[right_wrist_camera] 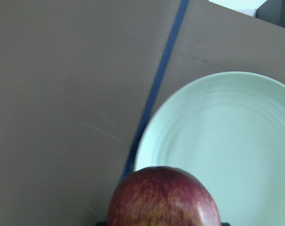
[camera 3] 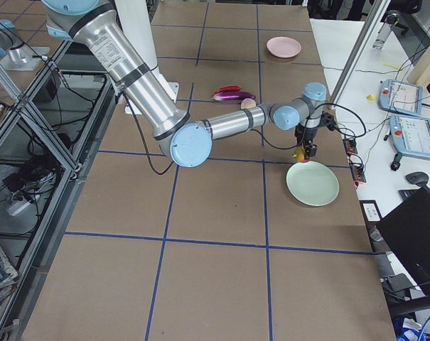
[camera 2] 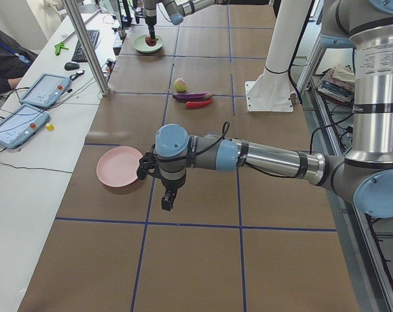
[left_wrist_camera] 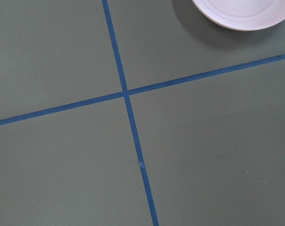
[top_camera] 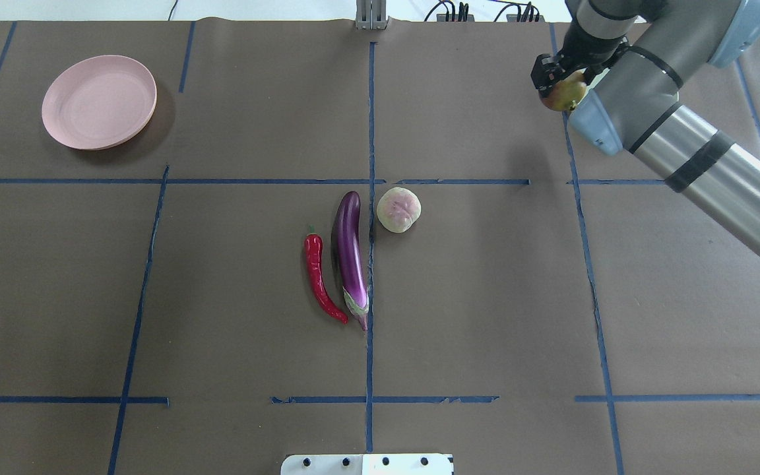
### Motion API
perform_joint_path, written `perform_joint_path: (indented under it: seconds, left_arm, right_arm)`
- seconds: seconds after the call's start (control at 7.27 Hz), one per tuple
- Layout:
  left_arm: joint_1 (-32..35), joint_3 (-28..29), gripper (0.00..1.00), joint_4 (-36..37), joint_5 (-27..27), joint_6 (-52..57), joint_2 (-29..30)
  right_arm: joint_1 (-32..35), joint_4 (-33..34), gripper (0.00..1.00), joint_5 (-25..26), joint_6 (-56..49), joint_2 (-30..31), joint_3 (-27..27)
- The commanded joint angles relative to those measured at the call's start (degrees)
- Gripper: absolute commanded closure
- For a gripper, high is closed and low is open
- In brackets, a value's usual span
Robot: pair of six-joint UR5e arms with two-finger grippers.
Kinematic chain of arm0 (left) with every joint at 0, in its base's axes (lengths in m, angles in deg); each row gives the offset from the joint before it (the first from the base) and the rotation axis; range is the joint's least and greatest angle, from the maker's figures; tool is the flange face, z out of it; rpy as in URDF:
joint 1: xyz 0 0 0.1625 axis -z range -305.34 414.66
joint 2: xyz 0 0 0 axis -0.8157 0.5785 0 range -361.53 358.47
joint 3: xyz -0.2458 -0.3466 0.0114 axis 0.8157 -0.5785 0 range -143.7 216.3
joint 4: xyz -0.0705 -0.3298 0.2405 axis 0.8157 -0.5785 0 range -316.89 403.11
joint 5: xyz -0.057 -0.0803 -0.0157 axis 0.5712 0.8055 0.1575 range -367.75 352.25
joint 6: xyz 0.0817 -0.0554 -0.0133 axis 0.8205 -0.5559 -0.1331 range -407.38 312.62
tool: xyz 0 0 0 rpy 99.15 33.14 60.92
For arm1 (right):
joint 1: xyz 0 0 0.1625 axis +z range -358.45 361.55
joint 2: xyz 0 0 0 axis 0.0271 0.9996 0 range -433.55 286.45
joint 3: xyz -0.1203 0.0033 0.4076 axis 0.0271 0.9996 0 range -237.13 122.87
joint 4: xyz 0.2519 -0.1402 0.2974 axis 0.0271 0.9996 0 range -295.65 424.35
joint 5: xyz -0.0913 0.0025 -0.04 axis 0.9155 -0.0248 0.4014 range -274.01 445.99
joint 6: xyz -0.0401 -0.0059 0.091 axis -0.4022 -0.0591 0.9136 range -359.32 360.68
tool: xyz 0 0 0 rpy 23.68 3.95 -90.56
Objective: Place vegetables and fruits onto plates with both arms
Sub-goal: 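Carry the pomegranate to the pale green plate and release it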
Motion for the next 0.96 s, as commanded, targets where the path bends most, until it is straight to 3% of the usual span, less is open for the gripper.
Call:
perform_joint_path:
  seconds: [0.0,0.14,0.28,0.41,0.83]
  left_arm:
    - [0.00,-0.06,0.00,-0.03,0.00,0.00,0.00]
    - [0.00,0.03,0.00,-0.03,0.00,0.00,0.00]
    - [0.00,0.03,0.00,-0.03,0.00,0.00,0.00]
    - [0.00,0.03,0.00,-0.03,0.00,0.00,0.00]
    - [0.00,0.03,0.00,-0.03,0.00,0.00,0.00]
  right_arm:
    - [2.53,-3.21,0.91,-1.33,-4.43,3.17,4.07]
    - [2.45,-3.21,0.61,-1.25,-4.18,3.89,4.07]
    - [2.36,-3.30,0.10,-1.24,-4.17,4.24,4.07]
    - [2.10,-4.08,0.00,-1.24,-3.91,4.25,3.99]
    - [1.48,-3.22,0.00,-2.12,6.76,0.57,-2.40]
